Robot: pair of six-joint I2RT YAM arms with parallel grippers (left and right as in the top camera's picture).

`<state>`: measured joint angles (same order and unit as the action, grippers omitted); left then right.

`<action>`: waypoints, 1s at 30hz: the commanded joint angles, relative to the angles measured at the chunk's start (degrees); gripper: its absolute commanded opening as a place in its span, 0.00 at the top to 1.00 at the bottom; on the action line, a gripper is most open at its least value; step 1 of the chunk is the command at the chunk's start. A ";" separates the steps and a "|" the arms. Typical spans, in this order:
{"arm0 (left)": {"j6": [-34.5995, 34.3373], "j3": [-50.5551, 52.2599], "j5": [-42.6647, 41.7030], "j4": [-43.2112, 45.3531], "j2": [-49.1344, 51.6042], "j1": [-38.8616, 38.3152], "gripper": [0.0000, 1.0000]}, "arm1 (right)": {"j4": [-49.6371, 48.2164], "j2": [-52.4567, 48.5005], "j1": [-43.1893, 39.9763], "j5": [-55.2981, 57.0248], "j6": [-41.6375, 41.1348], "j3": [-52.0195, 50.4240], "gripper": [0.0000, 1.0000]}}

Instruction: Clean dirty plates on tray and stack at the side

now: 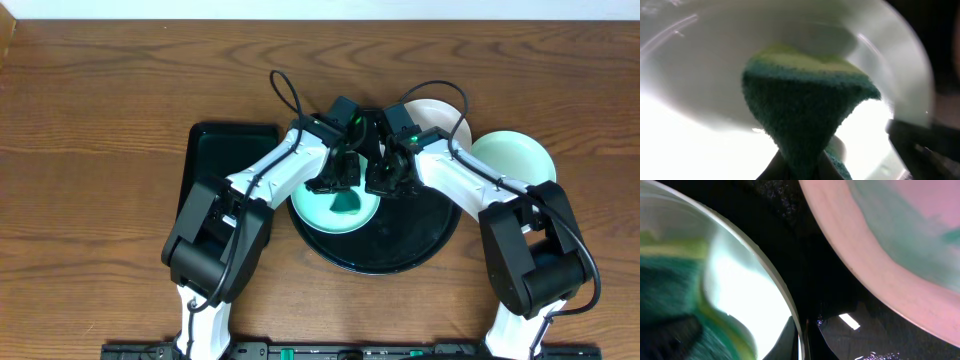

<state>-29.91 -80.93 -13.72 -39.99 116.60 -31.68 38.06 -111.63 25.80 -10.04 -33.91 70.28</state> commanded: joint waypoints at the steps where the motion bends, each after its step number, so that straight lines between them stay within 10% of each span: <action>1: -11.26 0.46 19.58 -5.35 0.33 0.81 0.93 | 0.42 -1.90 0.13 3.37 -0.74 -1.84 0.99; 6: -15.45 0.46 15.93 -10.34 0.33 0.59 0.93 | 0.31 -1.90 0.13 3.37 -0.74 -1.84 0.99; 12: 3.50 0.46 -12.00 -8.70 0.33 0.59 0.93 | 0.28 -1.90 0.13 3.32 -0.31 -1.84 0.99; 16: 4.83 0.46 -15.21 -5.35 0.33 0.74 0.93 | 0.31 -1.90 0.13 3.13 -0.28 -1.84 0.99; 25: -12.94 0.46 22.32 -4.13 0.33 1.77 0.93 | 0.35 -1.90 0.13 3.13 -0.26 -1.81 0.99; 30: -17.79 0.46 23.65 -7.69 0.33 1.73 0.93 | 0.31 -1.90 0.13 3.13 -0.26 -1.84 0.99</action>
<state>-42.30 -80.99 -0.97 -45.30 116.55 -30.94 38.06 -111.63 25.89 -10.70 -33.91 70.22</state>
